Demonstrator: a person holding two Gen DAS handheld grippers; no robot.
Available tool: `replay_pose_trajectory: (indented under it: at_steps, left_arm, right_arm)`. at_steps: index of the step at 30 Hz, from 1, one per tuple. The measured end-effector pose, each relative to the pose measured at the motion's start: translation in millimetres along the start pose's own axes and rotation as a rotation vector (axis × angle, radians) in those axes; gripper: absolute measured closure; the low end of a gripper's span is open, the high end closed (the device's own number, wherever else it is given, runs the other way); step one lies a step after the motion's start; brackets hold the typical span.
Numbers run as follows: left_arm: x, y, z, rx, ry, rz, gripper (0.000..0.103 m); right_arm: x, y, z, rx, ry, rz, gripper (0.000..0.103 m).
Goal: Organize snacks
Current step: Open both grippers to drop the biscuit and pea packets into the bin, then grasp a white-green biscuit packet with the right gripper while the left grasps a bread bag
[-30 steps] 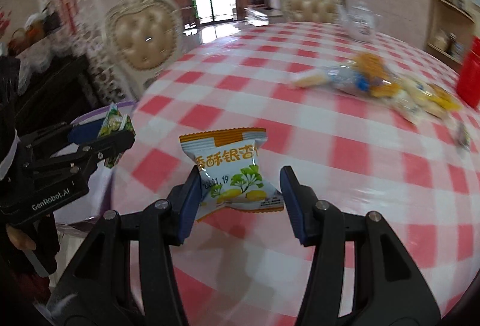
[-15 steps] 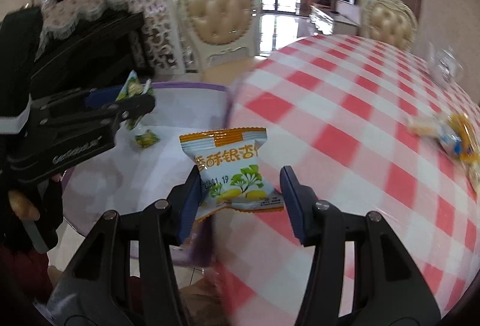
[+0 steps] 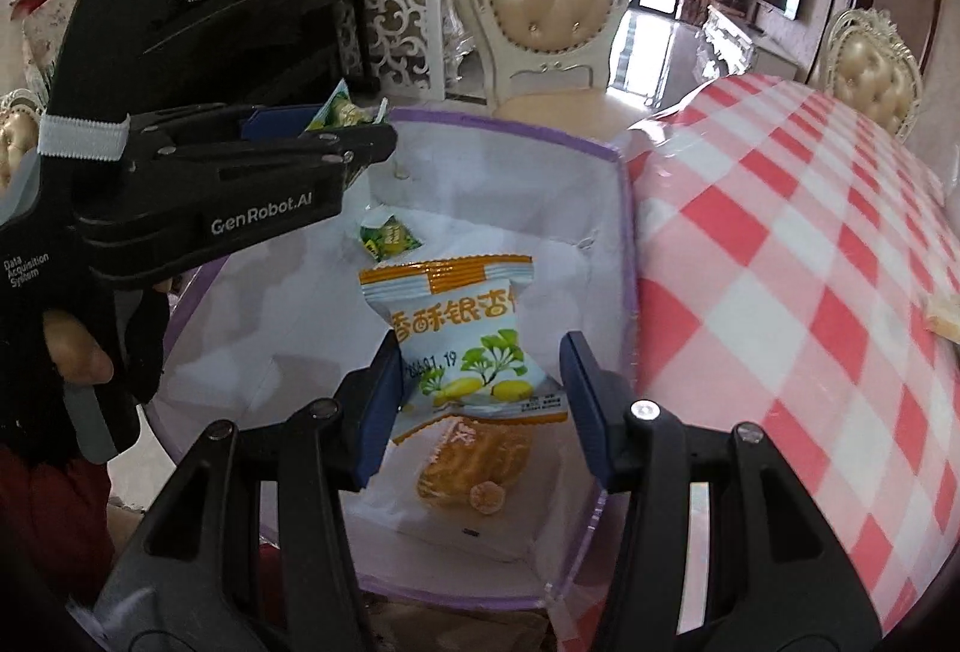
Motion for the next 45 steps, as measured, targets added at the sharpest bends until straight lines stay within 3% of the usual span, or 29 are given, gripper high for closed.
replay_pose_trajectory:
  at_steps: [5,7,9,10,12,18,22,27,32,37,41,45]
  left_arm:
    - [0.1,-3.4,-2.6,-0.008,0.003,0.006,0.057]
    - [0.5,-3.2,-3.6,-0.031,0.005,0.009,0.043]
    - [-0.9,-1.4,-5.3,-0.061,-0.008,0.0,0.026]
    - [-1.5,0.7,-6.2,-0.081,-0.015,-0.008,0.019]
    - [-3.4,5.0,-8.4,-0.109,-0.022,-0.027,0.018]
    - [-4.7,7.8,-20.5,-0.088,-0.044,-0.027,0.018]
    - [-8.5,14.1,-48.1,-0.024,-0.065,-0.04,0.018]
    - [-16.0,24.3,-110.7,0.198,-0.055,-0.033,0.018]
    - [-31.3,29.6,-202.9,0.395,-0.143,-0.006,0.018]
    - [-63.5,25.3,-295.2,0.45,-0.303,-0.052,0.018]
    - [-88.9,-2.4,-345.3,0.486,-0.323,-0.041,0.018]
    - [-110.0,-25.6,-385.7,0.453,-0.449,-0.061,0.018]
  right_arm:
    - [4.0,-8.3,1.1,-0.03,-0.009,0.024,0.046]
    - [6.1,-9.9,1.4,-0.052,-0.023,0.035,0.041]
    - [7.5,-8.3,0.2,-0.051,-0.035,0.03,0.026]
    - [8.2,-6.2,-1.8,-0.044,-0.041,0.022,0.024]
    - [10.2,1.1,-7.1,-0.042,-0.057,0.005,0.024]
    - [20.8,39.9,-36.1,-0.023,-0.116,-0.068,0.024]
    - [36.5,69.0,-65.9,0.037,-0.159,-0.101,0.02]
    - [67.0,111.6,-118.3,0.151,-0.247,-0.154,0.02]
    - [108.2,167.1,-190.9,0.259,-0.399,-0.217,0.02]
    - [150.2,218.5,-271.5,0.407,-0.537,-0.234,0.019]
    - [176.0,250.2,-335.7,0.497,-0.647,-0.237,0.017]
    - [198.1,273.8,-399.3,0.536,-0.74,-0.231,0.016]
Point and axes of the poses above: each gripper's, at about its wrist camera, not at the fingertips, and y roughly against the way its jaws point, z to its left, x to its underside, the point moved 2 cm from there along -y, roughly the way its jaws point, and after that the axes turned 10 degrees about -y, right-handed, at the moved point
